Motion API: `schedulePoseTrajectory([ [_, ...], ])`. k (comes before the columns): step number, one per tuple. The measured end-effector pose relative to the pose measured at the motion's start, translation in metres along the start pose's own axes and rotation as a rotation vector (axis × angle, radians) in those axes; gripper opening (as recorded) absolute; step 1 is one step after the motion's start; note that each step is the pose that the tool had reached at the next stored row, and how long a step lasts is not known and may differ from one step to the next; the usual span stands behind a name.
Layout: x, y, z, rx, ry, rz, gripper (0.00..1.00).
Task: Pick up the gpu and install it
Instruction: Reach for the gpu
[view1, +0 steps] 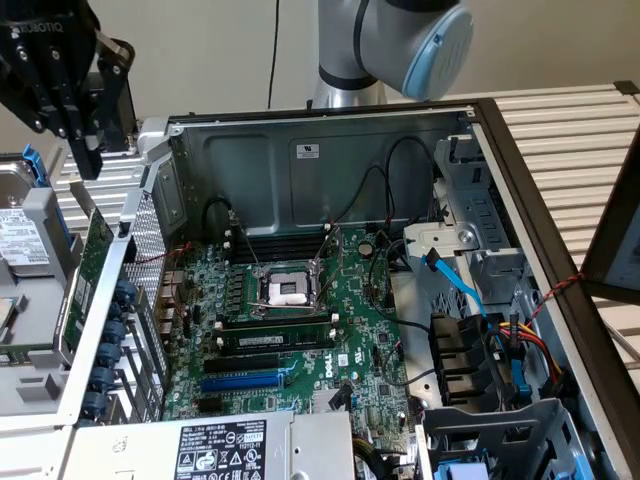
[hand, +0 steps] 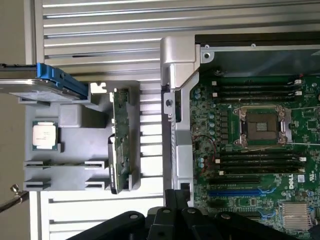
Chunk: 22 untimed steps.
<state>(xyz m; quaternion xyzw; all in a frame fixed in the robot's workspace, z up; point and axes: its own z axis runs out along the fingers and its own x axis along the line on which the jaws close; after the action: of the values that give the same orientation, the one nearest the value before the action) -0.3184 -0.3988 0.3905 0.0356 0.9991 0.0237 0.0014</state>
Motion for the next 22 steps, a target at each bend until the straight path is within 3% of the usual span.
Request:
schedulePoseTrajectory([
  [12,0.054,-0.0041,0.0047,-0.002,0.003,0.0,0.11],
  [17,0.077,-0.006,0.0098,-0.008,-0.0024,0.0,0.11],
  [19,0.085,-0.0066,0.0107,-0.0143,-0.0117,-0.001,0.11],
  [20,0.088,-0.0068,0.0109,-0.0176,-0.0203,-0.001,0.11],
  [21,0.09,-0.007,0.0109,-0.0213,-0.0339,-0.002,0.11],
  [22,0.092,-0.0071,0.0109,-0.0254,-0.052,-0.003,0.11],
])
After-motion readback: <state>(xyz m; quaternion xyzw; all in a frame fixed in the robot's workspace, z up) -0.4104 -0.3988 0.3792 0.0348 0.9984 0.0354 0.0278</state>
